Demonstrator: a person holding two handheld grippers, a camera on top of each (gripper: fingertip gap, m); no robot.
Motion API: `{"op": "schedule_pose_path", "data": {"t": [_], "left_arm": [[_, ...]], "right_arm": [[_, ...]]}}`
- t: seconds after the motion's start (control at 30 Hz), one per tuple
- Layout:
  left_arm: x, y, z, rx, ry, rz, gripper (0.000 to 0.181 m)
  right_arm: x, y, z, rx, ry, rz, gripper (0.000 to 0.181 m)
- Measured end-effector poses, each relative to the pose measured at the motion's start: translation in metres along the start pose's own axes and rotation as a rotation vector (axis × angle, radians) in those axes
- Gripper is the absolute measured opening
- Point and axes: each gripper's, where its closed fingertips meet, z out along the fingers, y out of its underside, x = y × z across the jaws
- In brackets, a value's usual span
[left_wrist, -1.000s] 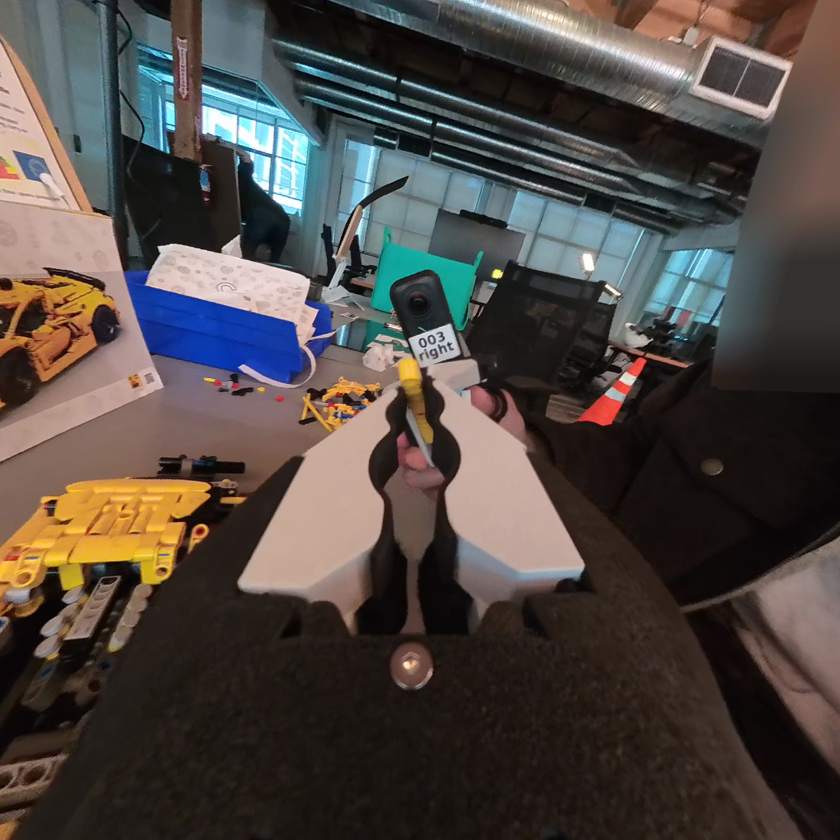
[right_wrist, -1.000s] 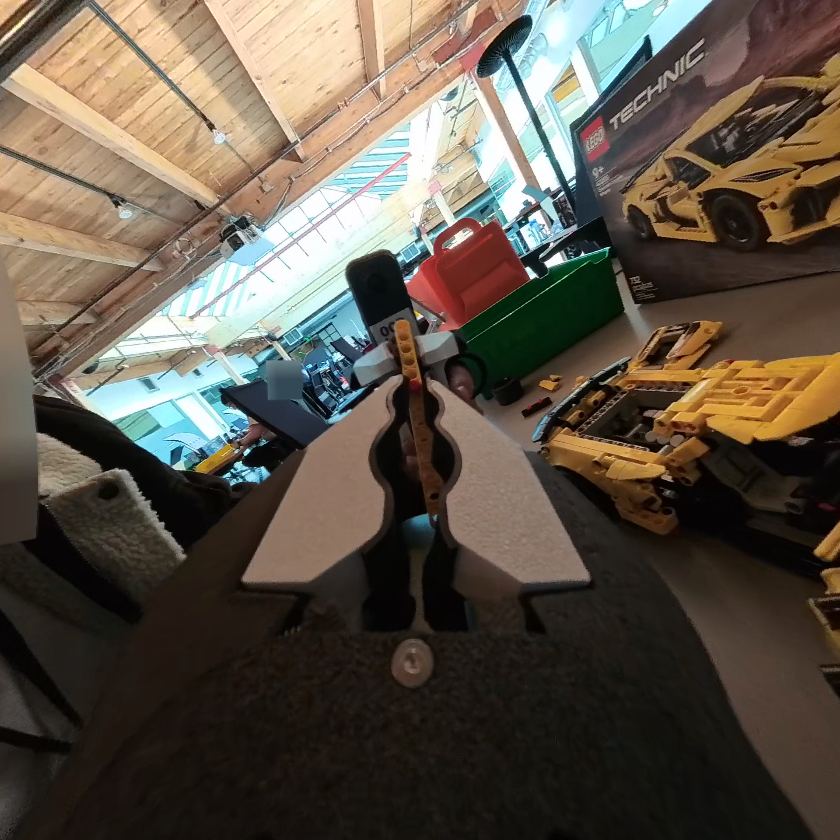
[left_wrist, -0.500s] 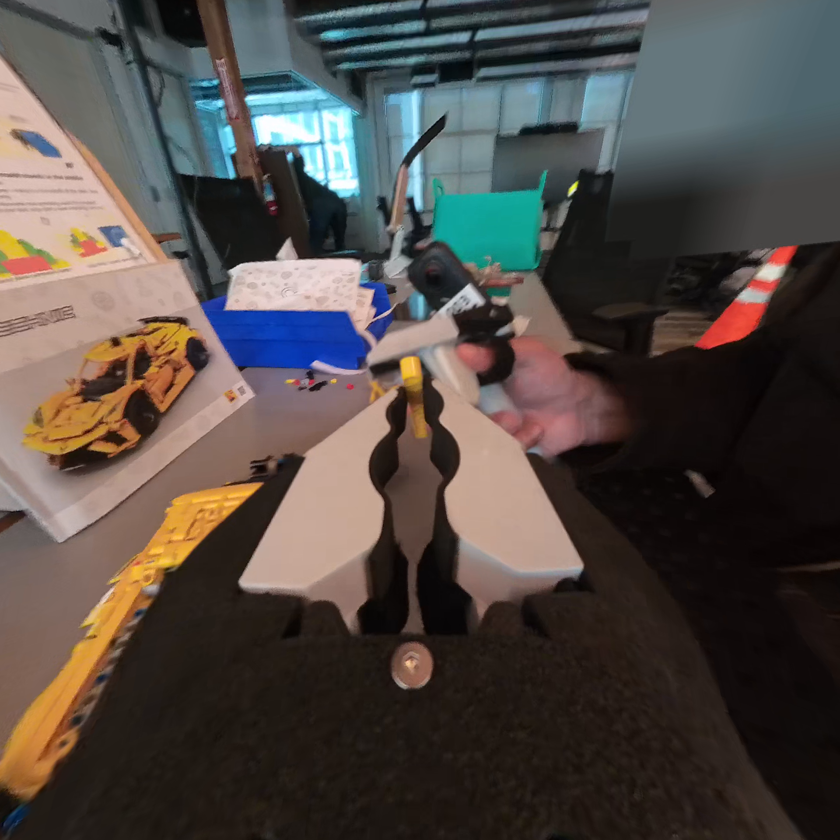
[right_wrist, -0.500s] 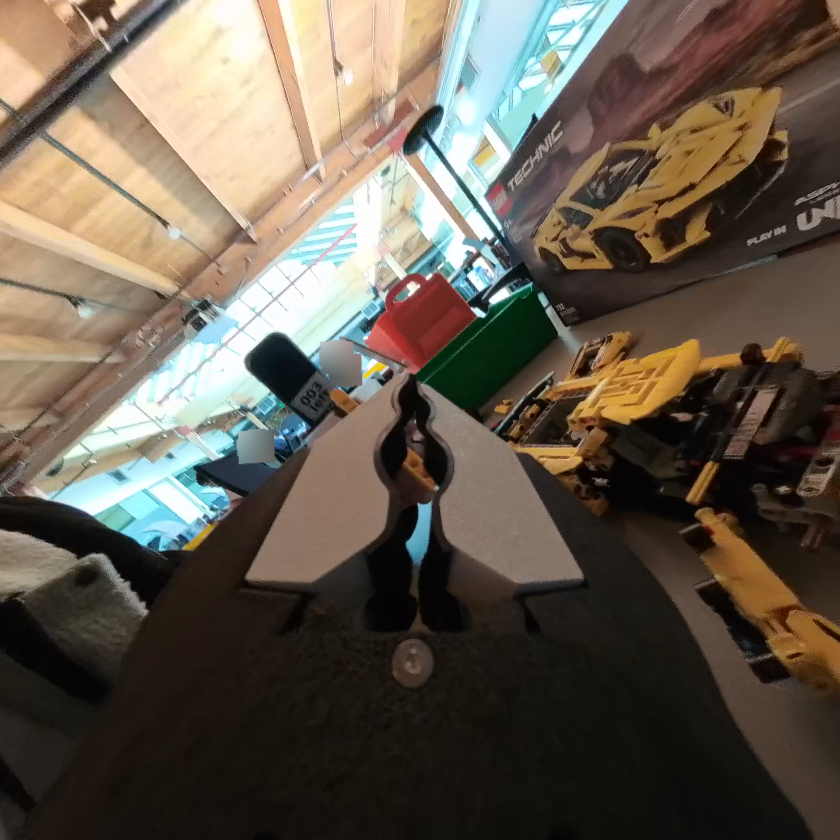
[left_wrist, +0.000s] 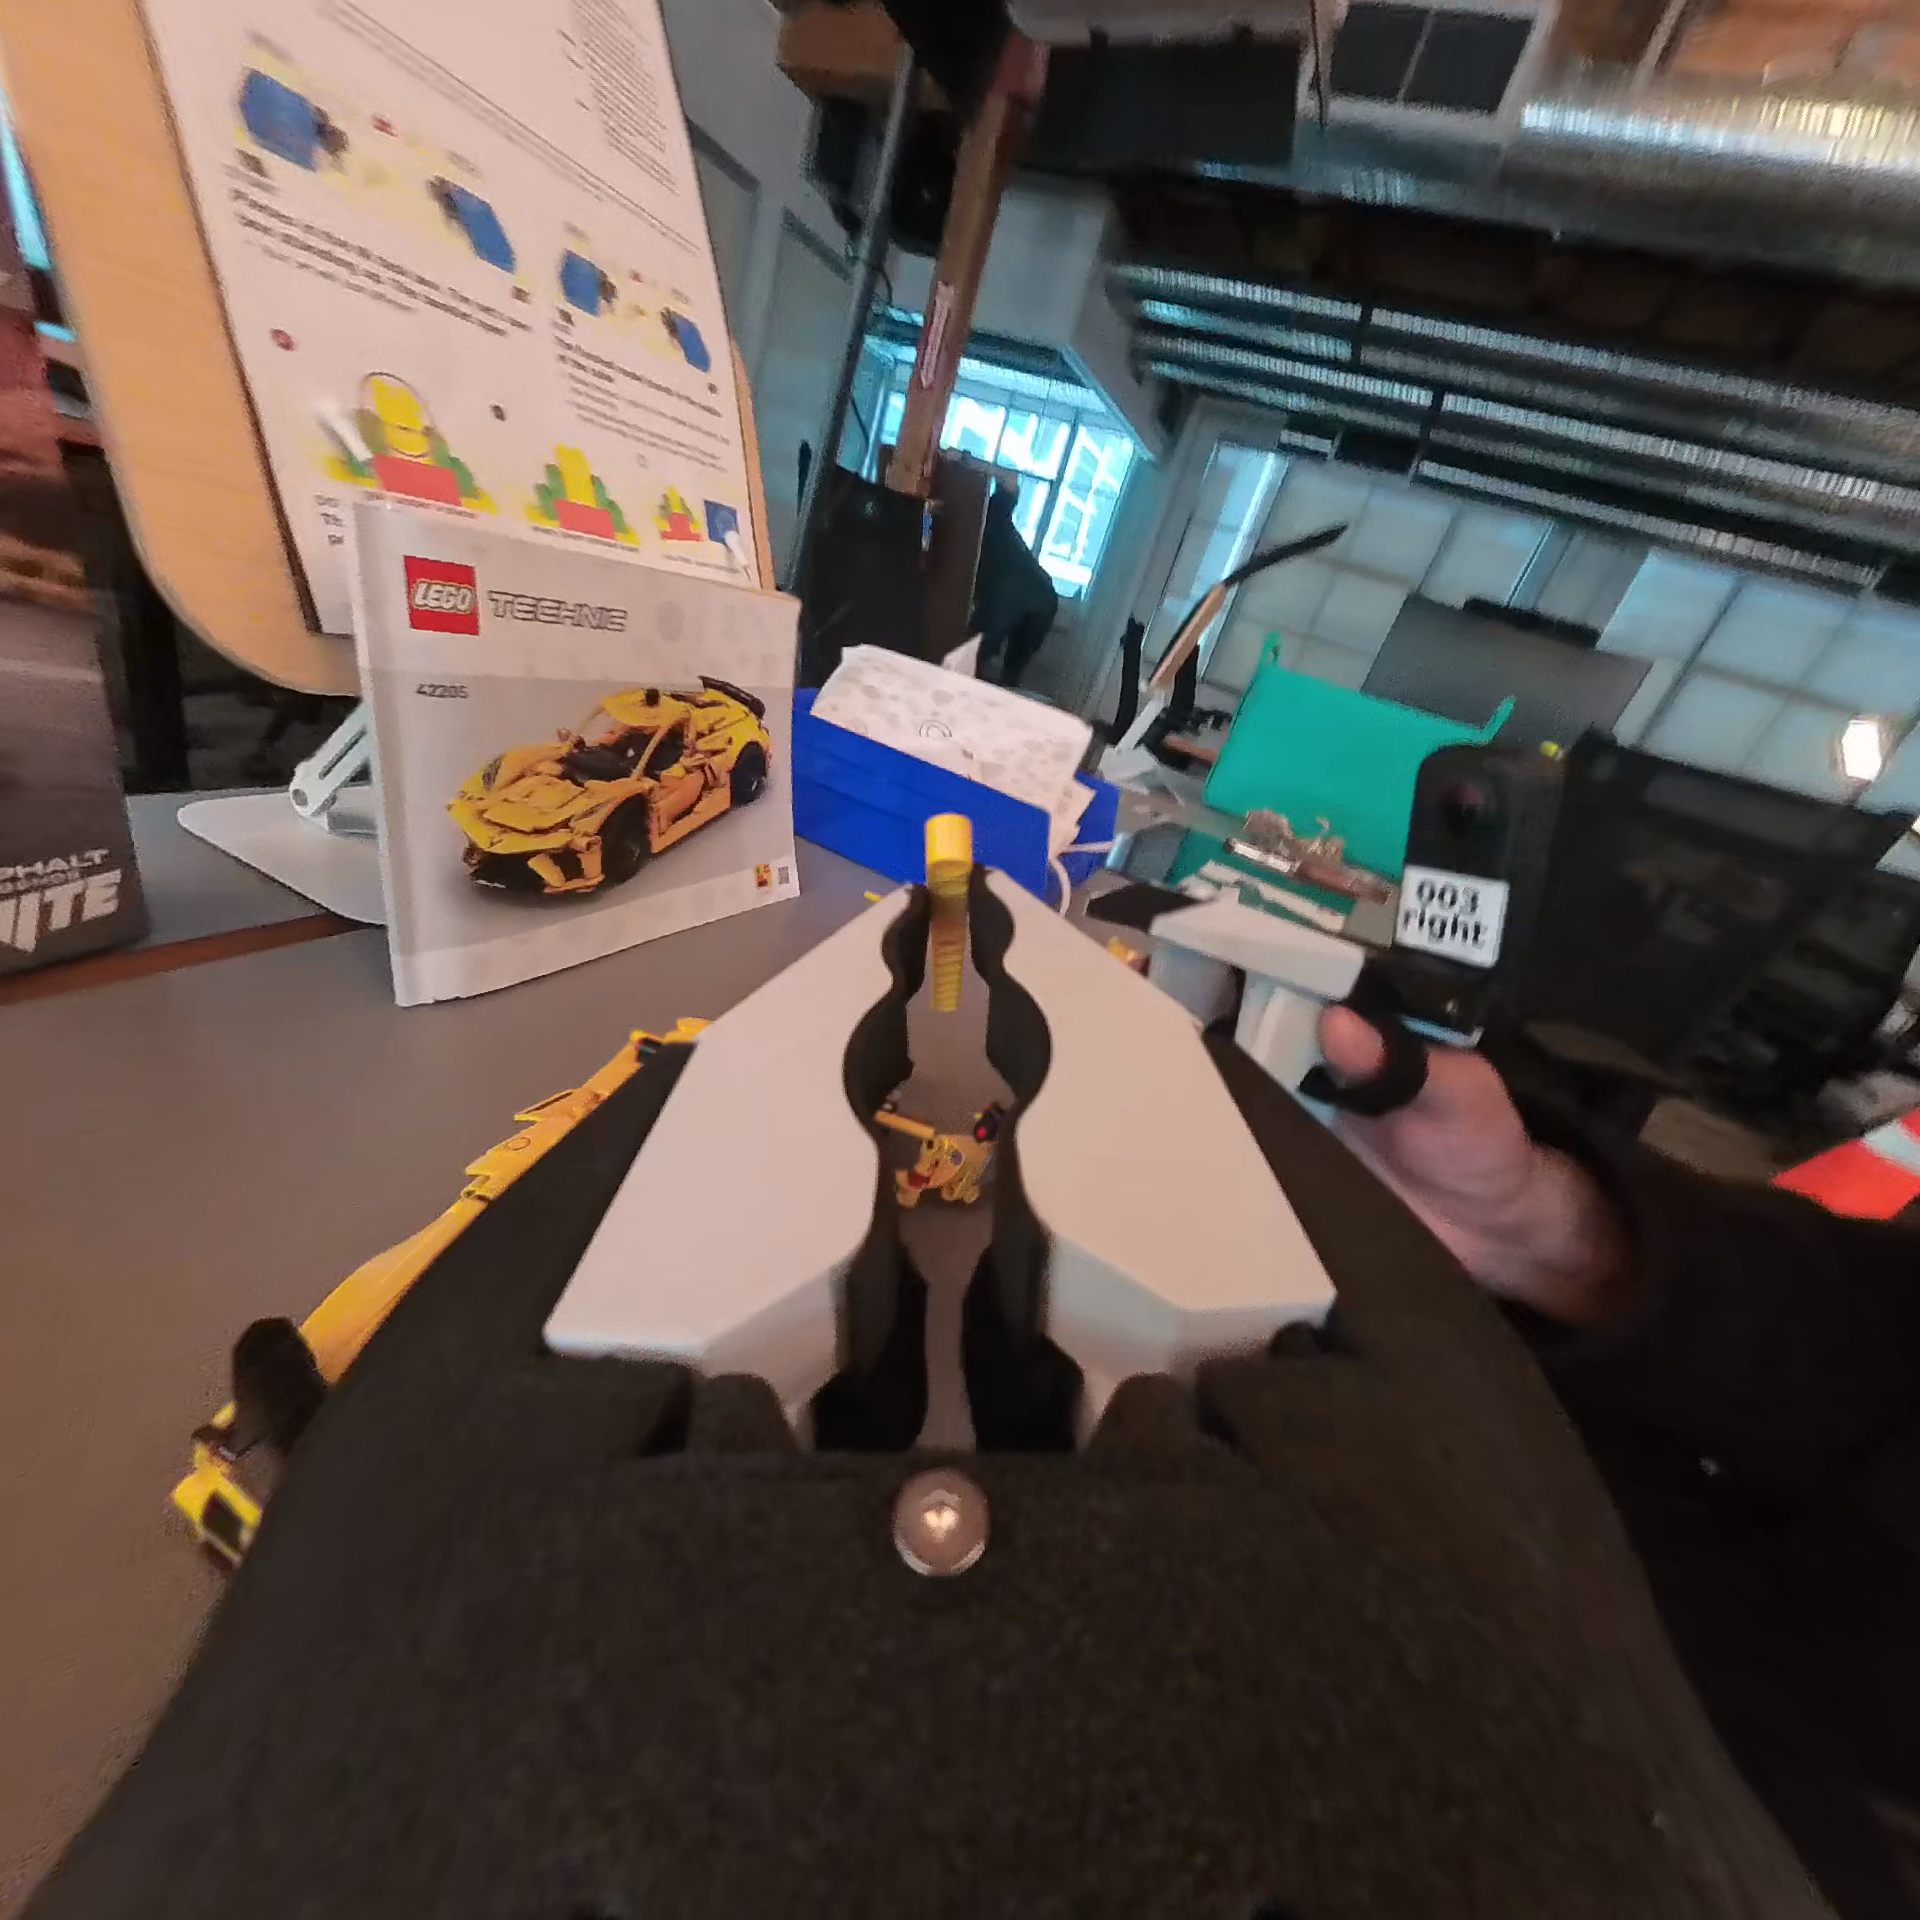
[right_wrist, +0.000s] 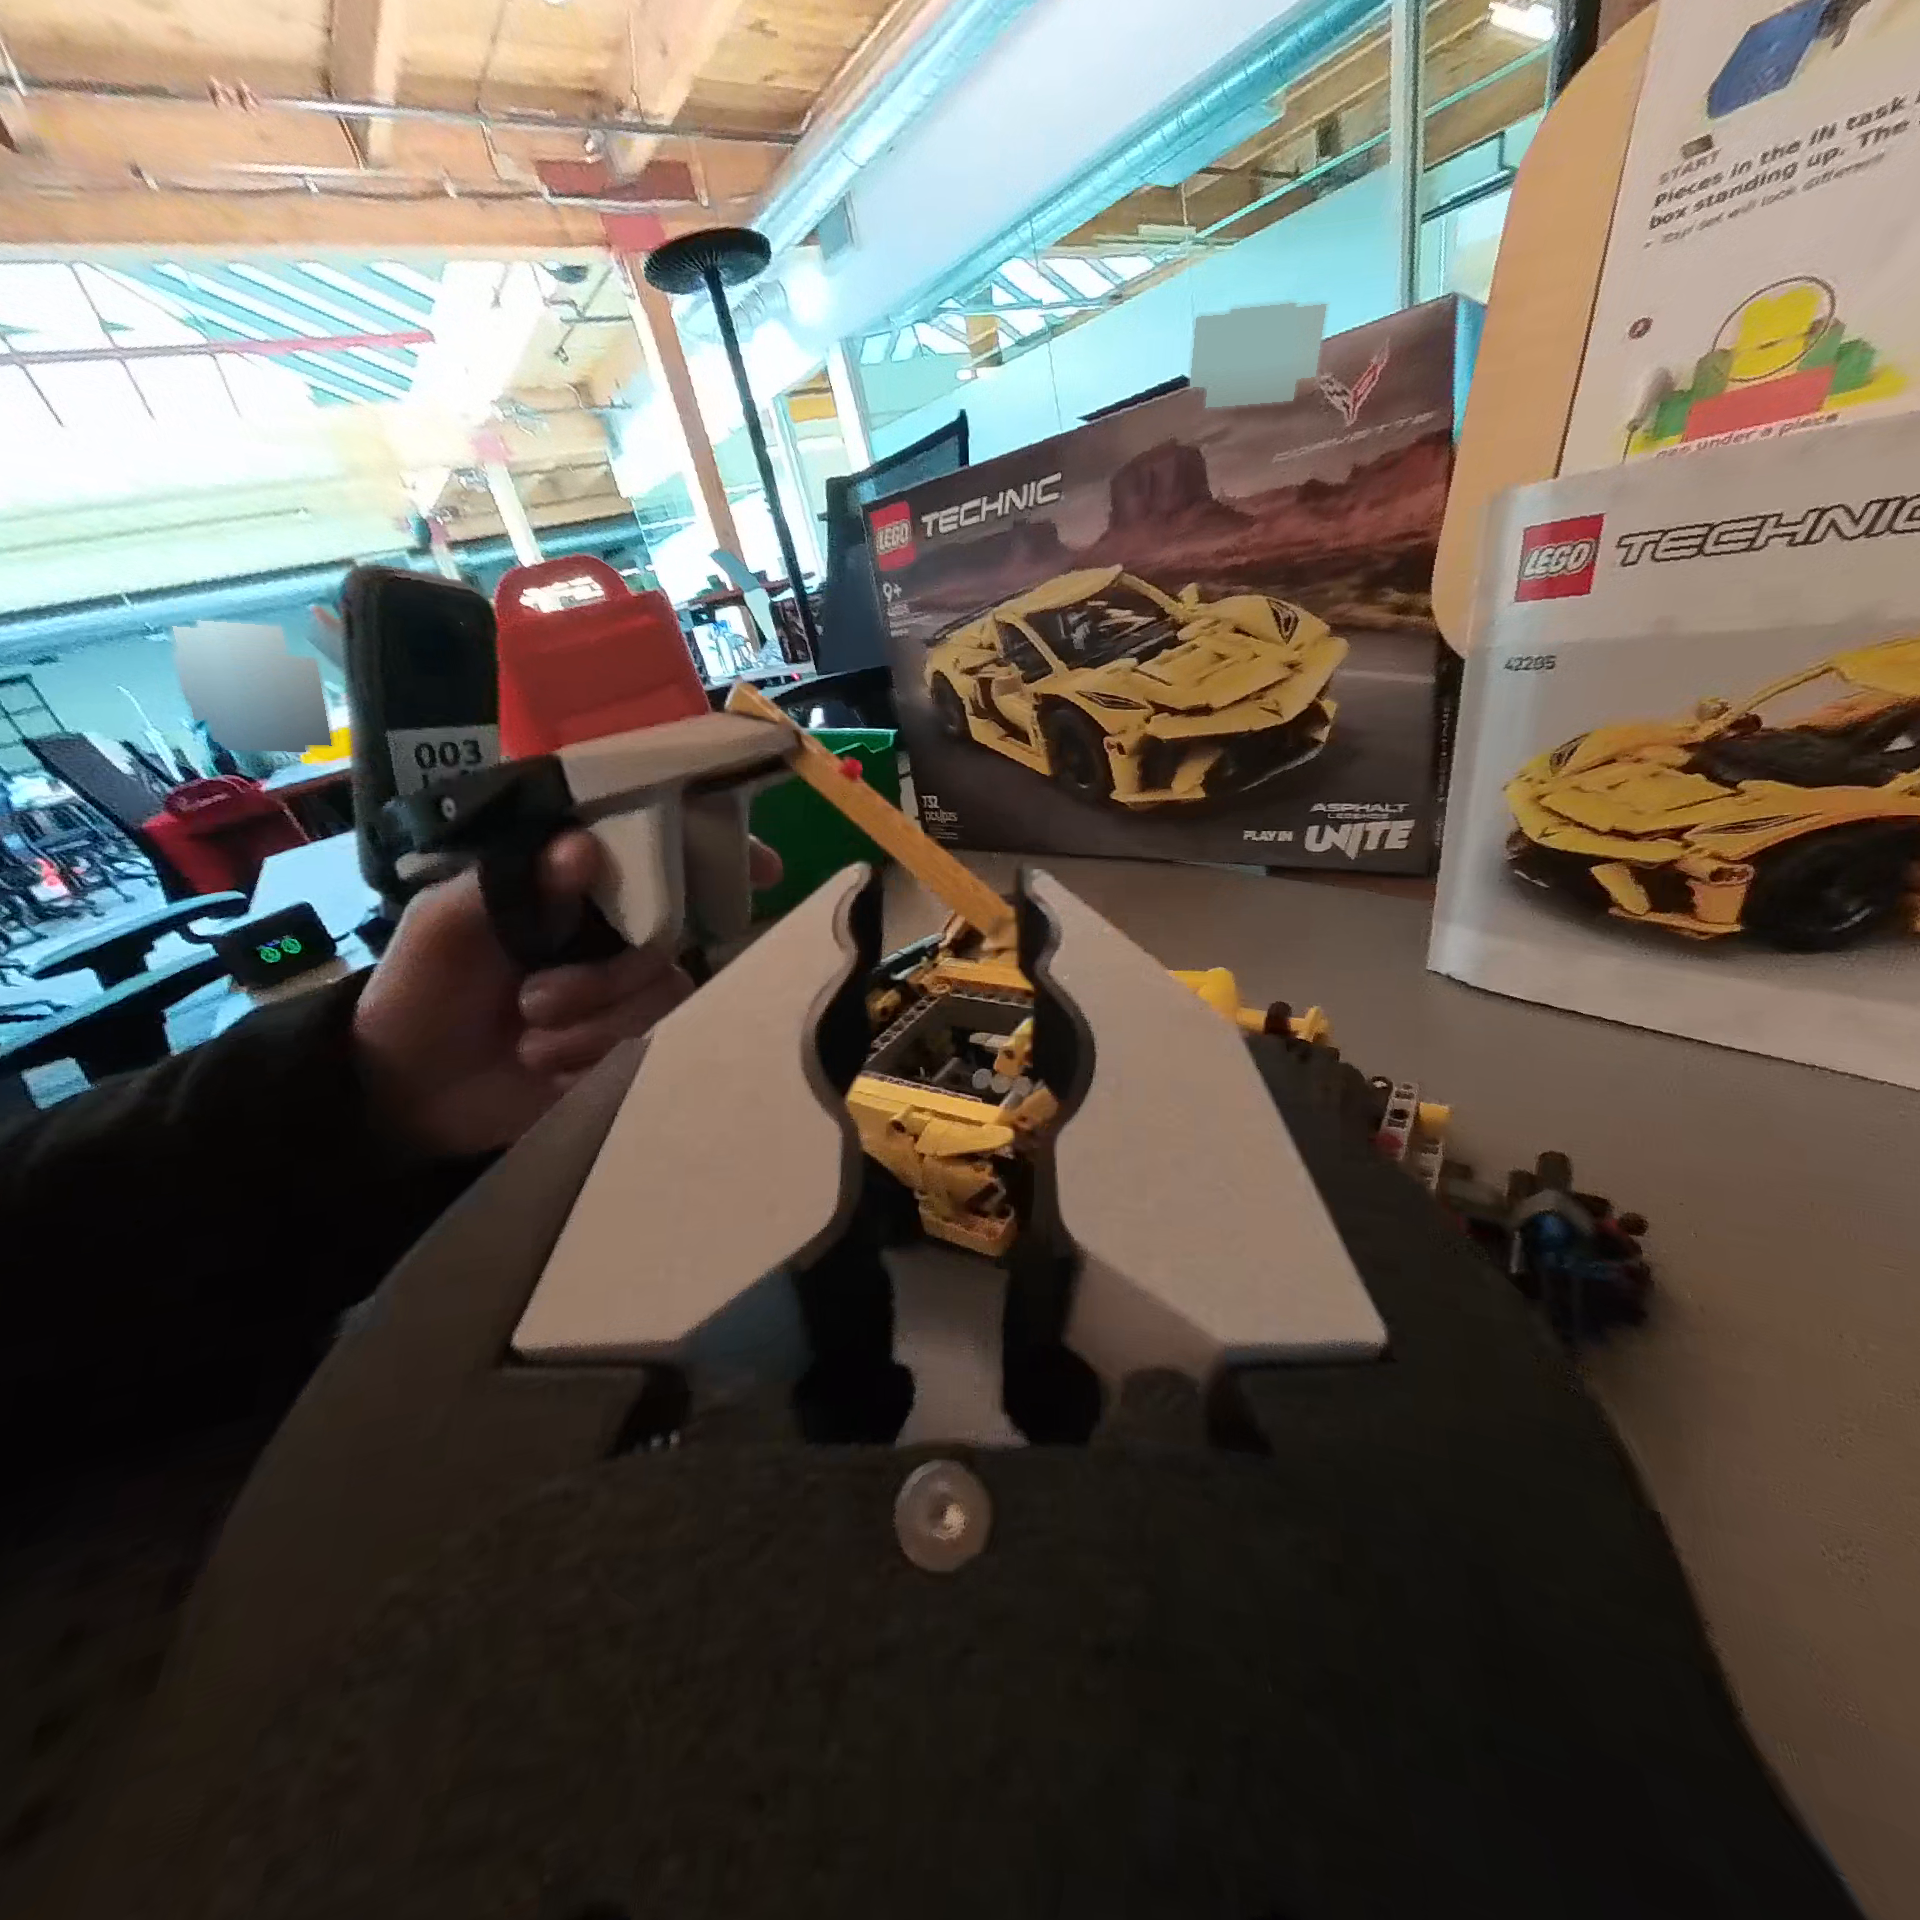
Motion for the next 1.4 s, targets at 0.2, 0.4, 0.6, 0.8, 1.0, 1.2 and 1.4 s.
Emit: {"op": "schedule_pose_path", "data": {"t": [0.2, 0.4, 0.6, 0.8, 1.0, 1.2, 1.4], "left_arm": [[-0.015, 0.004, -0.002, 0.000, -0.039, -0.090, 0.007], [-0.013, 0.011, 0.000, -0.031, -0.013, -0.110, 0.007], [0.024, 0.030, 0.008, -0.147, 0.215, -0.219, 0.007], [0.024, 0.036, 0.003, -0.210, 0.250, -0.255, 0.007], [0.018, 0.024, -0.048, -0.237, 0.145, -0.016, 0.007], [-0.131, -0.021, -0.182, -0.247, -0.657, 0.209, 0.007], [-0.199, 0.020, -0.191, -0.497, -0.894, 0.278, 0.007]], "right_arm": [[0.004, 0.017, 0.007, -0.075, 0.066, -0.141, 0.036], [0.008, 0.039, 0.012, -0.202, 0.145, -0.380, 0.040], [-0.010, 0.041, 0.014, -0.214, 0.129, -0.567, 0.018], [-0.017, 0.049, 0.014, -0.271, 0.092, -0.606, 0.008], [-0.038, 0.055, 0.015, -0.279, 0.045, -0.570, 0.011], [-0.022, 0.057, 0.012, -0.322, 0.094, -0.423, 0.013], [-0.014, 0.061, 0.009, -0.348, 0.110, -0.354, 0.008]]}}
